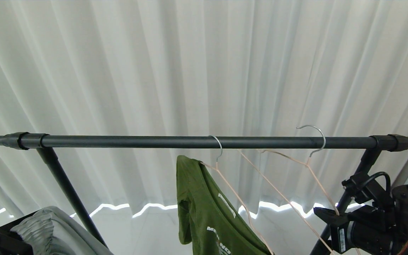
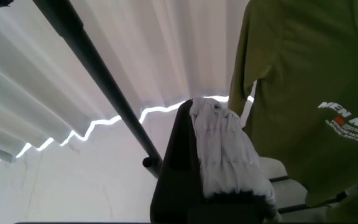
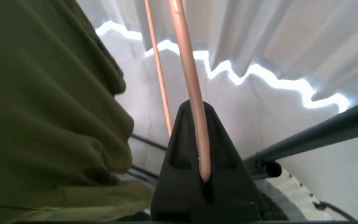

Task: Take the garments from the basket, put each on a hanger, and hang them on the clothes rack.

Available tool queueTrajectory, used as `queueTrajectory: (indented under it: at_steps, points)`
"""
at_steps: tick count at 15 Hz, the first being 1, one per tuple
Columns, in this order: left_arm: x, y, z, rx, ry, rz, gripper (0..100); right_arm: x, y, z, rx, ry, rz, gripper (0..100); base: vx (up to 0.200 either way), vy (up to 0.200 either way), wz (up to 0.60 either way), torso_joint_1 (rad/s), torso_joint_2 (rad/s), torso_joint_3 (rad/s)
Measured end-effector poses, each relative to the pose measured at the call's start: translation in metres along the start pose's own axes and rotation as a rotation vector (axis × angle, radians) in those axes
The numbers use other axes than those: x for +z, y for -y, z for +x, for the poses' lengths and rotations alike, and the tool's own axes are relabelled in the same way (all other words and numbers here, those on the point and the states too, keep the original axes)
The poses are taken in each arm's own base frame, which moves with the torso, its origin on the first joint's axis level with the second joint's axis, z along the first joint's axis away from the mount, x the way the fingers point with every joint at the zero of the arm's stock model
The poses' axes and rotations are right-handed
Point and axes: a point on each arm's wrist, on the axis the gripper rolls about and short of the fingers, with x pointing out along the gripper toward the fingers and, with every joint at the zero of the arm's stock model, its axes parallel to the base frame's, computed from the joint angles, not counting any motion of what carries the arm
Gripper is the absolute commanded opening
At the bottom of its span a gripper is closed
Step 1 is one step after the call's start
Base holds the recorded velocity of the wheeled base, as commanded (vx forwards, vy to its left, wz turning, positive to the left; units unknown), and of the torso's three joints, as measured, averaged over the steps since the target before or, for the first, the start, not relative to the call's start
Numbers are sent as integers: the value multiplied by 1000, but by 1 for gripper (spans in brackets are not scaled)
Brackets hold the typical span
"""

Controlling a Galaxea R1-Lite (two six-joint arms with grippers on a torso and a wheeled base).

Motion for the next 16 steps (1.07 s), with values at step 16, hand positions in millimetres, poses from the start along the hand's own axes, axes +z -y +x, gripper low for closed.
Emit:
queueTrajectory:
  at_steps: [16]
  points:
    - [0, -1, -6, 6, 31, 20, 0, -4, 4, -23, 0, 47, 7, 0, -175, 0, 0, 2, 3, 3]
